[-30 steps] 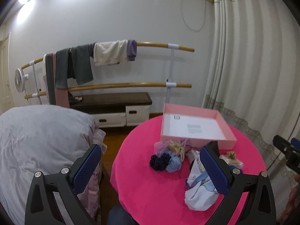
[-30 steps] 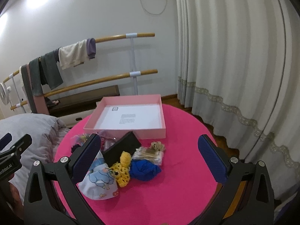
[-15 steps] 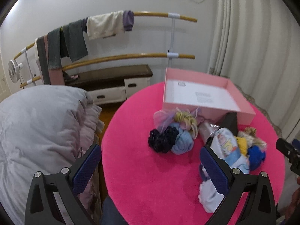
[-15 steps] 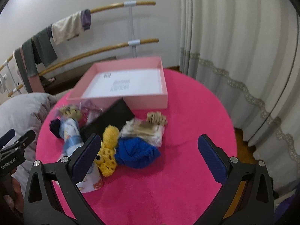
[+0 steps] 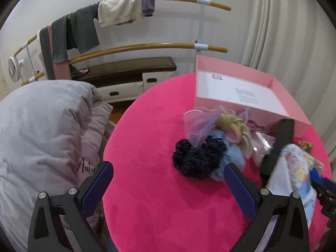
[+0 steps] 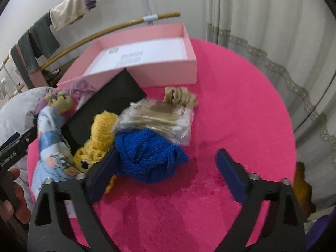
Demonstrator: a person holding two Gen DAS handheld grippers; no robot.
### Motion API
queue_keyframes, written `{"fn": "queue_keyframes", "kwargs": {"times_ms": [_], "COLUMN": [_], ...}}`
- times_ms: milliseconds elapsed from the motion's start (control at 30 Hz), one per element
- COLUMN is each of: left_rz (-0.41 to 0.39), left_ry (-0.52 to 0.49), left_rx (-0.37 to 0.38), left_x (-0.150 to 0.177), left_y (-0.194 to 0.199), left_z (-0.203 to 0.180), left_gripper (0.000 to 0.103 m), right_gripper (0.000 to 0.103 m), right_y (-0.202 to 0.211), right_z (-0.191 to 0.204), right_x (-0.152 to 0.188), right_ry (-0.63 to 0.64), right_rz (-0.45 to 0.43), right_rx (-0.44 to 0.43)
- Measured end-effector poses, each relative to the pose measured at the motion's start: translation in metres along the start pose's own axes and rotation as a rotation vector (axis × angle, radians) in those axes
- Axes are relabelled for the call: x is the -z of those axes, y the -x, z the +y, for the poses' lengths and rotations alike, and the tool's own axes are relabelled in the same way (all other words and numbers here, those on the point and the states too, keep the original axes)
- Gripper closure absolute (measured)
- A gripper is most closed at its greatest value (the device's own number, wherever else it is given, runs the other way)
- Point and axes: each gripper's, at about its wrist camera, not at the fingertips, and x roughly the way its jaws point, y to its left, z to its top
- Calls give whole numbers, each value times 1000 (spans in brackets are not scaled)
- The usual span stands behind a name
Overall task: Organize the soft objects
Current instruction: 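Grasp the dark navy scrunchie with the left tool while the right tool grasps the blue knitted toy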
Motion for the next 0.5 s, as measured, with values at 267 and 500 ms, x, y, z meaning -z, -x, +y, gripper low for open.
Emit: {"fn": "queue_keyframes", "kwargs": {"times_ms": [267, 500], "left_rz": [17, 59], "left_ry": [27, 67], "left_rx": [-19, 70], "left_x": [-2, -7], "left_y": [-37, -55], "left_z": [10, 22], "left_gripper": [0, 15], "right_gripper": [34, 63], "right_y": [-21, -13], "right_z": [3, 6], "right_x": [1, 2], "right_ry": [14, 47], "right_rz": [23, 20], "right_rx": [-49, -86]}}
